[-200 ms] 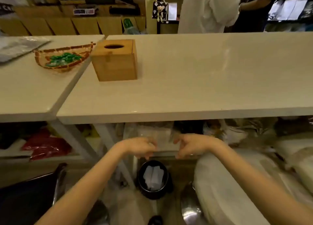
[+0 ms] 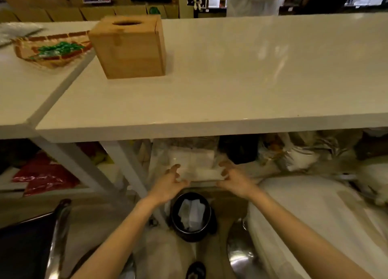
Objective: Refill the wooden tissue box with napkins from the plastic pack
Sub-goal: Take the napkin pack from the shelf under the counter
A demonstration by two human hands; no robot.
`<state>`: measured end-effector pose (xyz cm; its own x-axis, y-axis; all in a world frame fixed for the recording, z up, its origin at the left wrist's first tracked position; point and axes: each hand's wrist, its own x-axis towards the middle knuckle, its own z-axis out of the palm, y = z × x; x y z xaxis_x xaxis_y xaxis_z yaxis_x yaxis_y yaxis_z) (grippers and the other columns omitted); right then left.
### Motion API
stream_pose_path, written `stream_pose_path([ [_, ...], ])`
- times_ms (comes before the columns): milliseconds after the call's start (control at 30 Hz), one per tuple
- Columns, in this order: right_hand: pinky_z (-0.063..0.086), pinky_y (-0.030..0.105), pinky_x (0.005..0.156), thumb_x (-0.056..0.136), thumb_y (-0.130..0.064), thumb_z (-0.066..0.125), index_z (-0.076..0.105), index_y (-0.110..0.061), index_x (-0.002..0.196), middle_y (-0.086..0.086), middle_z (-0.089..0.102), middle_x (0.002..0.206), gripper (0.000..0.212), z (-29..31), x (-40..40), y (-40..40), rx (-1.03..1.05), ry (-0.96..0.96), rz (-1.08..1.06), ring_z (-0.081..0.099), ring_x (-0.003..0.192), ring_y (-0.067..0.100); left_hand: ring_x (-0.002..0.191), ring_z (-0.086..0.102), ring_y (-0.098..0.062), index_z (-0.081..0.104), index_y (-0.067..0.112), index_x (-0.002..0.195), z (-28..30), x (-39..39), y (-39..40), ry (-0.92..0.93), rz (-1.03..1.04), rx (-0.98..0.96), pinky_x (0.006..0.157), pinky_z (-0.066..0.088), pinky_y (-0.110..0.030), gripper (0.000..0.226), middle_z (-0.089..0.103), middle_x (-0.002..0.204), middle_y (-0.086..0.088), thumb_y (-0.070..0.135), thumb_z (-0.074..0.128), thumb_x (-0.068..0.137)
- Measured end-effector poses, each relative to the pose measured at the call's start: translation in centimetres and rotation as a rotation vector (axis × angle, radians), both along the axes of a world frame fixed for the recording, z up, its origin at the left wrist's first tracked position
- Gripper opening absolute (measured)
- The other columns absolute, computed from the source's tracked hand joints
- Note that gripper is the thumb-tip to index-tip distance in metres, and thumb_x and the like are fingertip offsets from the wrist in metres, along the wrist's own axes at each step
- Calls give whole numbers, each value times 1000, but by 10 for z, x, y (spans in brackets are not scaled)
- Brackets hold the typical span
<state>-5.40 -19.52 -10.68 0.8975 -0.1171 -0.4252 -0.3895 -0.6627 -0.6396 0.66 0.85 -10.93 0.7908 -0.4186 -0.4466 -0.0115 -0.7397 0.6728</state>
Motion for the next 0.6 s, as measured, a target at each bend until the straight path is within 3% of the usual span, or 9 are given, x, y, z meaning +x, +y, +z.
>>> stream_pose_path([
  [100, 38, 13, 70, 83, -17, 66, 34, -8, 135, 8, 50, 118, 61, -53, 19, 1, 134, -124, -177, 52, 105, 22, 134, 32, -32, -1, 14, 146, -48, 17, -6, -87, 149, -91, 105, 33, -35, 86, 19, 152, -15, 32, 58, 86],
  [267, 33, 28, 100, 83, -17, 66, 28, -9, 141, 10, 34, 146, 70, -118, 62, -7, 196, -204, -340, 36, 132, 26, 144, 3, -30, -13, 15, 144, -112, 60, -14, -171, 343, -124, 112, 19, -41, 108, -7, 156, -13, 25, 71, 76],
  [400, 29, 33, 109, 78, -7, 70, 23, -8, 143, 11, 32, 148, 80, -140, 97, -20, 260, -310, -402, 33, 135, 26, 142, 9, -34, -8, 14, 144, -142, 103, -11, -226, 537, -174, 112, 23, -42, 126, -3, 154, -16, 14, 84, 59],
  [467, 37, 23, 98, 75, -1, 71, 27, -8, 140, 12, 40, 141, 79, -146, 111, -26, 328, -328, -457, 41, 127, 25, 142, 12, -31, -5, 11, 145, -149, 126, -8, -245, 622, -234, 114, 20, -39, 133, 4, 154, -16, 7, 88, 50],
  [533, 42, 8, 71, 75, -1, 71, 34, -8, 137, 10, 47, 130, 72, -152, 121, -30, 367, -298, -474, 46, 112, 18, 141, 18, -29, -1, 10, 145, -150, 146, -6, -213, 690, -299, 114, 20, -38, 128, 14, 154, -14, 2, 86, 52],
  [600, 42, 6, 50, 75, -2, 71, 38, -8, 134, 9, 49, 123, 68, -158, 129, -33, 374, -270, -480, 46, 103, 15, 137, 28, -29, 3, 10, 146, -150, 159, -5, -176, 646, -315, 109, 25, -37, 116, 23, 151, -15, -1, 81, 60],
])
